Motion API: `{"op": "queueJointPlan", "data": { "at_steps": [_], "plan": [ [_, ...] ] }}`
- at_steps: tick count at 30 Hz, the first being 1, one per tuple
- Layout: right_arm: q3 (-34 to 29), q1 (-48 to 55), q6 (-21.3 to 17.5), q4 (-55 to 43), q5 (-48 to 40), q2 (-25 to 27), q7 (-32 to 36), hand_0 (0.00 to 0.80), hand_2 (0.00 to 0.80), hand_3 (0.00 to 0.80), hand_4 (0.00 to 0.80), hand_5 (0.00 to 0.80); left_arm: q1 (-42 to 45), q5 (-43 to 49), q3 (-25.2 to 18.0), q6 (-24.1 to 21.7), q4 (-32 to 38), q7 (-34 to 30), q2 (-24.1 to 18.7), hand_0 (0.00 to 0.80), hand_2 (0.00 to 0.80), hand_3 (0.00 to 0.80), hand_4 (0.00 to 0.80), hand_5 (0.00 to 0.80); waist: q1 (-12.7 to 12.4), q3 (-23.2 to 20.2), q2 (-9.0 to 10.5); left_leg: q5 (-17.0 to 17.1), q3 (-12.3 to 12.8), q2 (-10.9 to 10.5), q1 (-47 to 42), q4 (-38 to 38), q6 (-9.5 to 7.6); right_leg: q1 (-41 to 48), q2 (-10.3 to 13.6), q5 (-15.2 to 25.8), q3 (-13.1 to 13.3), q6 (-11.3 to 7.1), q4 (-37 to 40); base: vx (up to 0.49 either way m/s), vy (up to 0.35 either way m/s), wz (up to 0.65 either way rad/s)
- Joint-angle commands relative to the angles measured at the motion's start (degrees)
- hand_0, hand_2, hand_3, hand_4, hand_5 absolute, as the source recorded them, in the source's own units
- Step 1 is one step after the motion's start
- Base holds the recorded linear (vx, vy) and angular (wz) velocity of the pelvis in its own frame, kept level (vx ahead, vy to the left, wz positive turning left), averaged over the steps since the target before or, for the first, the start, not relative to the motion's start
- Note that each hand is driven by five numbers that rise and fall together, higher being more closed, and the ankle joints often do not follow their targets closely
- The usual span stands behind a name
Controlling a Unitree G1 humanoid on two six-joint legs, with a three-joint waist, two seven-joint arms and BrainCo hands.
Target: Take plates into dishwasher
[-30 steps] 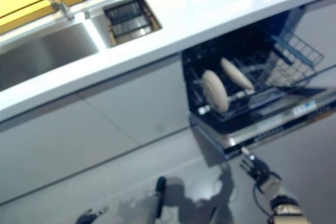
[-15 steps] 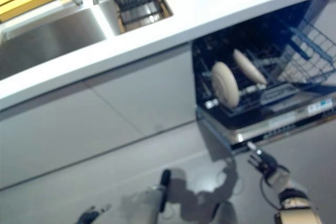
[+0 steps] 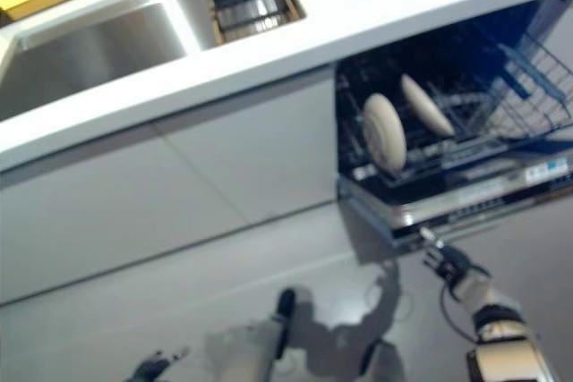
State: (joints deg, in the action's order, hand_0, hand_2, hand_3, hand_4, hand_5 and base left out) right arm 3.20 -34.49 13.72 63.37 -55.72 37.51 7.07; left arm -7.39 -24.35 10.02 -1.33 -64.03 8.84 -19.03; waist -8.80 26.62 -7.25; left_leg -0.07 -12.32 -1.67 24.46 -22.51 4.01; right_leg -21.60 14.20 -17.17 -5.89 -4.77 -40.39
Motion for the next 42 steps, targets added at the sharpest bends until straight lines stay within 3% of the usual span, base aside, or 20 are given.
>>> {"op": "queueJointPlan", "data": {
  "at_steps": [1, 19, 25, 30, 36, 42],
  "plan": [
    [-0.97, -21.55, -12.11, -11.45, -5.03, 2.33, 3.29, 0.0, 0.0, 0.0, 0.0, 0.0, -0.57, 1.43, 0.76, 0.5, -0.27, 0.06, -3.84, 0.0, 0.0, 0.0, 0.0, 0.0, -2.87, -3.42, 1.65, -1.7, 2.07, -0.18, -3.66, -1.57, -4.27, 4.1, -0.54, 4.4, -0.36, 3.38, 0.86, 0.045, -0.012, 0.04],
    [-0.59, -25.06, -13.65, -11.17, -5.08, 5.13, 3.07, 0.0, 0.0, 0.0, 0.0, 0.0, 0.03, 3.42, 1.06, 1.14, -0.61, -0.58, -4.17, 0.0, 0.0, 0.0, 0.0, 0.0, -4.05, -4.88, 2.26, -2.45, 1.5, -0.31, -5.41, -1.57, -4.13, 8.0, 0.51, 4.53, -1.89, 3.33, 3.45, 0.023, -0.002, 0.07],
    [-0.49, -24.83, -11.86, -10.49, -3.08, 5.72, 2.2, 0.0, 0.0, 0.0, 0.0, 0.0, -0.02, 3.94, 1.0, 1.13, -1.2, -0.96, -4.32, 0.0, 0.0, 0.0, 0.0, 0.0, -4.0, -5.19, 2.56, -2.51, 1.67, 0.0, -5.84, -1.47, -4.03, 8.89, 0.45, 4.69, -2.22, 3.39, 4.21, 0.02, -0.003, 0.08],
    [0.2, -21.41, -9.11, -8.41, 3.1, 5.54, 1.24, 0.0, 0.0, 0.0, 0.0, 0.0, -0.01, 4.33, 0.54, 0.67, -1.8, -1.05, -4.32, 0.0, 0.0, 0.0, 0.0, 0.0, -3.62, -6.09, 3.23, -0.87, 1.57, 1.59, -7.94, 1.99, -3.66, 10.6, -0.15, 6.46, -2.52, 2.95, 7.87, 0.021, -0.021, 0.05],
    [1.7, -12.6, -7.7, -10.19, 11.68, 2.07, -3.74, 0.0, 0.0, 0.0, 0.0, 0.0, 0.4, 3.74, -0.1, 0.02, -1.88, -0.18, -3.65, 0.0, 0.0, 0.0, 0.0, 0.0, -2.17, -8.36, 4.78, 1.6, 2.03, 3.57, -12.34, 9.37, -2.77, 14.49, -1.56, 9.61, -2.72, 1.75, 16.6, 0.032, -0.024, 0.02],
    [4.39, 4.36, -5.89, -20.64, 15.76, -6.99, -4.94, 0.0, 0.0, 0.0, 0.0, 0.0, 2.05, 3.24, -1.74, -0.29, -3.15, 0.72, -2.13, 0.0, 0.0, 0.0, 0.0, 0.0, 1.14, -14.1, 7.4, 4.04, 3.23, 5.06, -18.94, 18.94, -1.77, 21.17, -4.17, 13.67, -0.86, 0.26, 29.09, 0.12, -0.021, -0.09]
  ]
}}
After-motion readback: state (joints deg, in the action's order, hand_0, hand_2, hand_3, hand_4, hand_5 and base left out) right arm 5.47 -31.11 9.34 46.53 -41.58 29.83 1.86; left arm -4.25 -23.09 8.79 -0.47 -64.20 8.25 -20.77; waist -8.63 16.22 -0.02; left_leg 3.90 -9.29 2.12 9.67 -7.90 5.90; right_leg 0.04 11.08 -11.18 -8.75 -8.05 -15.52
